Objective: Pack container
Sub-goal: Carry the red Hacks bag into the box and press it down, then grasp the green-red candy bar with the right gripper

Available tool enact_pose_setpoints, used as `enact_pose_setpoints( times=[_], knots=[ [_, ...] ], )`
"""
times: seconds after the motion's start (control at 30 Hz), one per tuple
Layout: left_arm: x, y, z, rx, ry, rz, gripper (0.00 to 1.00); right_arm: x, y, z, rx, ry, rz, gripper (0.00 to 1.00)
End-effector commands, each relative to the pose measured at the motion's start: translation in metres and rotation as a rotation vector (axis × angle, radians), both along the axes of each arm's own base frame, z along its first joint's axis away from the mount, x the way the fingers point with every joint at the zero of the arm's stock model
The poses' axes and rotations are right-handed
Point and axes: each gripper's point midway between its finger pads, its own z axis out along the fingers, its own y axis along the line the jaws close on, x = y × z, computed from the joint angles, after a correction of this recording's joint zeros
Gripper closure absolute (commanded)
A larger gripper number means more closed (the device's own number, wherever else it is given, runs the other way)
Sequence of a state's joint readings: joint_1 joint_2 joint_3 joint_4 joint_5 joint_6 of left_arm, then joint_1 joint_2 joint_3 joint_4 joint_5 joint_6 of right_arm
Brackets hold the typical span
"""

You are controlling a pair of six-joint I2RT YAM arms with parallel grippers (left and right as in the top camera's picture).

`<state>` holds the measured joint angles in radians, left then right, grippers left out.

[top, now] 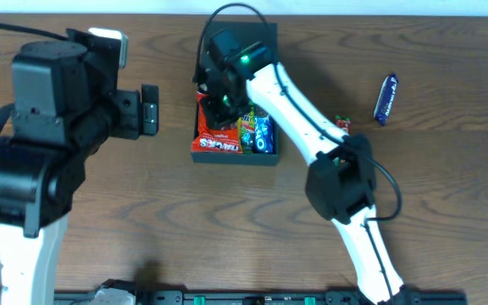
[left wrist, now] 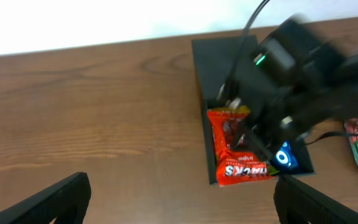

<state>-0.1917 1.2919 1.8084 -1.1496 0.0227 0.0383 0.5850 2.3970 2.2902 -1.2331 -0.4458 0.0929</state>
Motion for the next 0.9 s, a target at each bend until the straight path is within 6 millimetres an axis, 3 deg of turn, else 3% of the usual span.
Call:
enact_pose_setpoints(
  times=[0.0,0.13,0.2,0.5,0.67,0.87],
  knots=[
    [0.009,-0.004,-0.015,-0.022,0.056,0.010,0.05,0.021,-0.019,0.072,0.086,-0.145,-0.033,0.99],
    [0.016,-0.007,-0.024,-0.033,0.085,0.009,0.05,0.011,-0.028,0.067,0.079,-0.090,-0.016,0.99],
    [0.019,-0.006,-0.026,-0.028,0.088,0.015,0.05,-0.008,-0.021,0.055,0.091,-0.039,0.062,0.99],
    [0.022,-0.012,-0.022,-0.055,0.070,-0.001,0.05,-0.051,-0.005,-0.004,0.030,0.063,0.152,0.99],
    [0.022,-0.012,-0.022,-0.055,0.070,-0.002,0.05,-0.057,-0.003,-0.029,0.025,0.070,0.161,0.99],
    [0.022,-0.012,-0.022,-0.055,0.070,-0.001,0.05,-0.052,-0.004,-0.038,0.011,0.042,0.159,0.99]
  ],
)
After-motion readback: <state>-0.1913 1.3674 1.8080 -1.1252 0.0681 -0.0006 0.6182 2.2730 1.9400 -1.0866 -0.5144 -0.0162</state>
